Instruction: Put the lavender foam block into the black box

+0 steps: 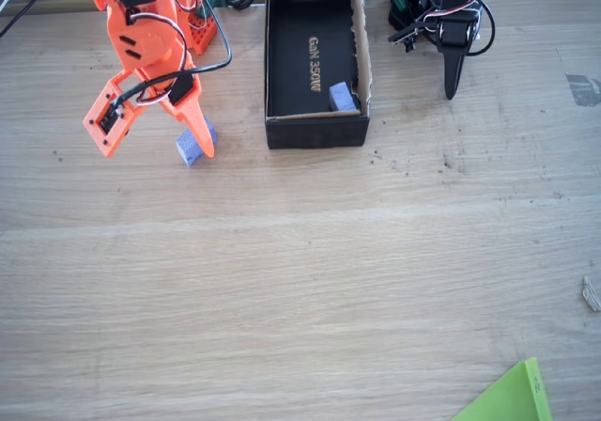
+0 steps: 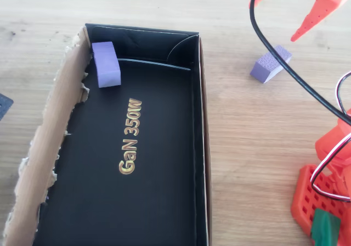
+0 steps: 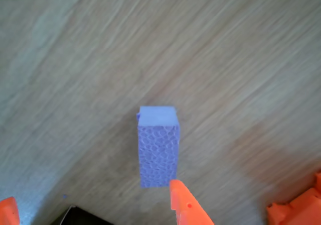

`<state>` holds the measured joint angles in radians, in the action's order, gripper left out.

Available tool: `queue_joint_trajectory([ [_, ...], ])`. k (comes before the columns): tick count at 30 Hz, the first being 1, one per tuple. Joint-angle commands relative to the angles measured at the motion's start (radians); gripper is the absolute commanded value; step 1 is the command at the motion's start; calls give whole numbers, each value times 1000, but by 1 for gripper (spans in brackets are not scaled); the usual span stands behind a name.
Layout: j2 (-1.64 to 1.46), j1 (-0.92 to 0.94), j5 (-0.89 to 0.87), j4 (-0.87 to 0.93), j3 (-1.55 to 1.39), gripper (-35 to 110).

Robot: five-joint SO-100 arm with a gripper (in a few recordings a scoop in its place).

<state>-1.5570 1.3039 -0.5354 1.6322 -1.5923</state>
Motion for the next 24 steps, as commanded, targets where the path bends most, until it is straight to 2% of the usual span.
queue_joint_trajectory([
  [1,-52,17,-17,31,-3,38],
  [24,40,32,-26,143,0,46],
])
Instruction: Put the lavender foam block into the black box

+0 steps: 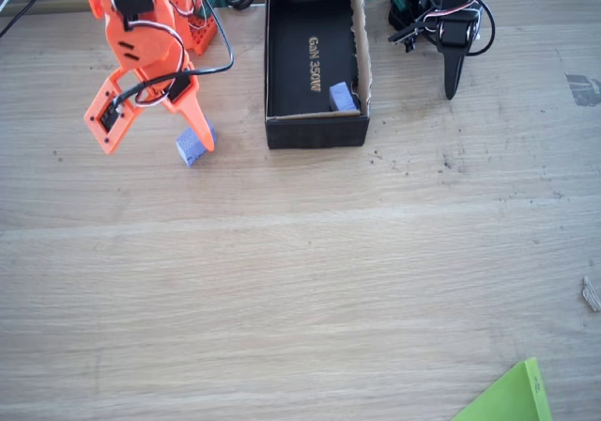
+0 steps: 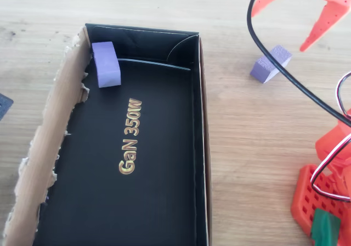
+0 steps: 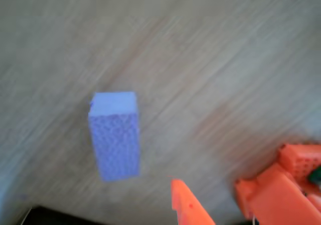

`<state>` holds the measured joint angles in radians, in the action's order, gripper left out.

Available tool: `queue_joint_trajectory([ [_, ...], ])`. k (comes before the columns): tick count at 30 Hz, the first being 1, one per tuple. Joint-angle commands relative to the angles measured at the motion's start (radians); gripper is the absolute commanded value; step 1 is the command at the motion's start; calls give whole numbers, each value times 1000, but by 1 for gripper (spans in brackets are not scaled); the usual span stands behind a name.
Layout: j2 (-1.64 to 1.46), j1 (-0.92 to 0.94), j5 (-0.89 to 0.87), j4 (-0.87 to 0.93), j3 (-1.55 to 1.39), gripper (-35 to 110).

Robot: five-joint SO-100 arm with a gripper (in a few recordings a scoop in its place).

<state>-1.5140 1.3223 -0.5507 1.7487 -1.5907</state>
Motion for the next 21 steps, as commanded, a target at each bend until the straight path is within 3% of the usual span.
queue_joint_trajectory([
  [1,3,15,-11,25,-2,46],
  [21,127,34,3,-12,6,50],
])
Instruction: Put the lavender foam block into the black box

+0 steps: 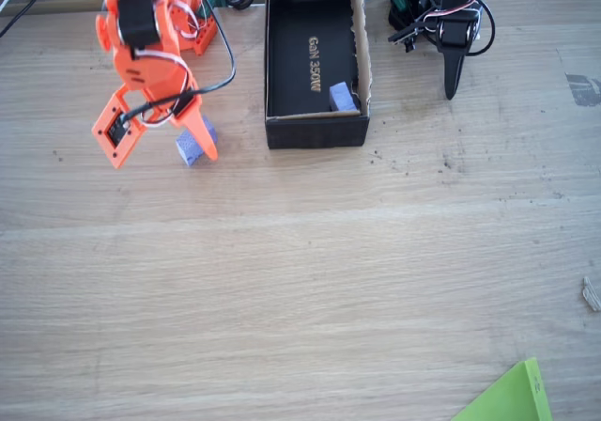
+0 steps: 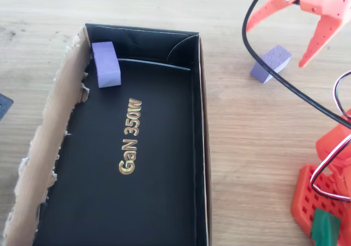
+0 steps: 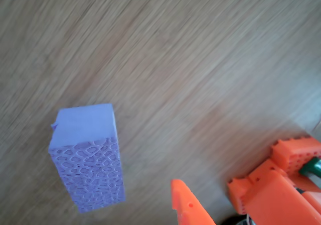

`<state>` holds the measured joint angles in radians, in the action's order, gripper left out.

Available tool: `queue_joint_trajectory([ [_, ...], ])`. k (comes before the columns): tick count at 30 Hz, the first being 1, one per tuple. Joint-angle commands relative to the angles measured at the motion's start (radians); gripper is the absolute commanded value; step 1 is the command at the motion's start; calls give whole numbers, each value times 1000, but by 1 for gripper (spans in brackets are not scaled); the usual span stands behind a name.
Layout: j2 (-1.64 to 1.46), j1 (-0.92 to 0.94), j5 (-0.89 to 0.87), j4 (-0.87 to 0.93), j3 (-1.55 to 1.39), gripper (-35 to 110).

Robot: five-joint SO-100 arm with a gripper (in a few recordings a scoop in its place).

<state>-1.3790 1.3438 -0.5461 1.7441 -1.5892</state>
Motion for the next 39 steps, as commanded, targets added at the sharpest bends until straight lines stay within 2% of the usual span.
queue_joint_trajectory([
  [1,-2,14,-2,-11,5,51],
  [31,114,2,-54,-83,5,51],
  [35,123,2,-75,-101,-3,42],
  [39,127,2,-98,-106,-6,26],
])
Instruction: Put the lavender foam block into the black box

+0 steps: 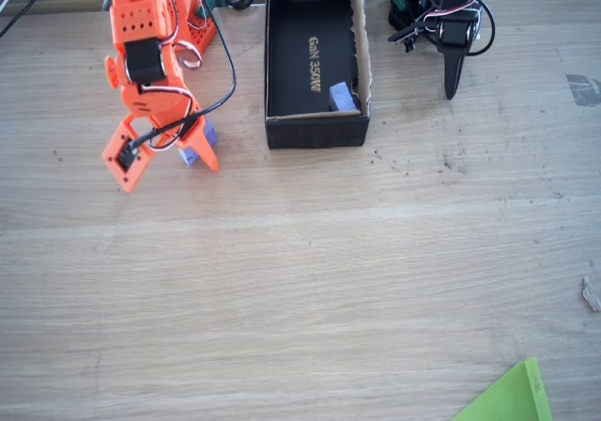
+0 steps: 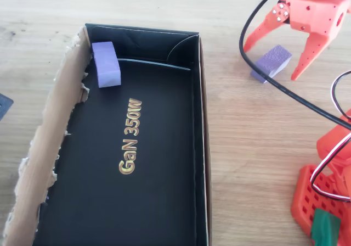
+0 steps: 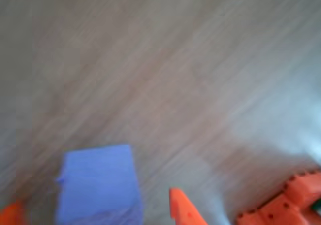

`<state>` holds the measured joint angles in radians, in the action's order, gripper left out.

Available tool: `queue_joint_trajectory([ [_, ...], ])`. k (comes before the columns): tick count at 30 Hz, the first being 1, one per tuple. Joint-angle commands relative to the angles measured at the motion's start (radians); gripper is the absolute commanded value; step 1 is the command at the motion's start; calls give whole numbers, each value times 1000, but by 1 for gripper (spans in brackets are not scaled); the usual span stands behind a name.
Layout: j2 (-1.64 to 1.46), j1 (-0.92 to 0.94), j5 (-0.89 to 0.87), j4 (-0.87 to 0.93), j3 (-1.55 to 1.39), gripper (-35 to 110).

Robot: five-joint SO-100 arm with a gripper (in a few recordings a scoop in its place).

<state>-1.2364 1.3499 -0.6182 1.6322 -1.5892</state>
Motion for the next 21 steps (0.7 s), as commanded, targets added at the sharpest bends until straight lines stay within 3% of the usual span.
queue_joint_trajectory([
  [1,-14,-2,-35,5,-8,17],
  [6,-12,6,-60,-2,-14,0],
  [21,-138,-3,-6,-20,-29,0],
])
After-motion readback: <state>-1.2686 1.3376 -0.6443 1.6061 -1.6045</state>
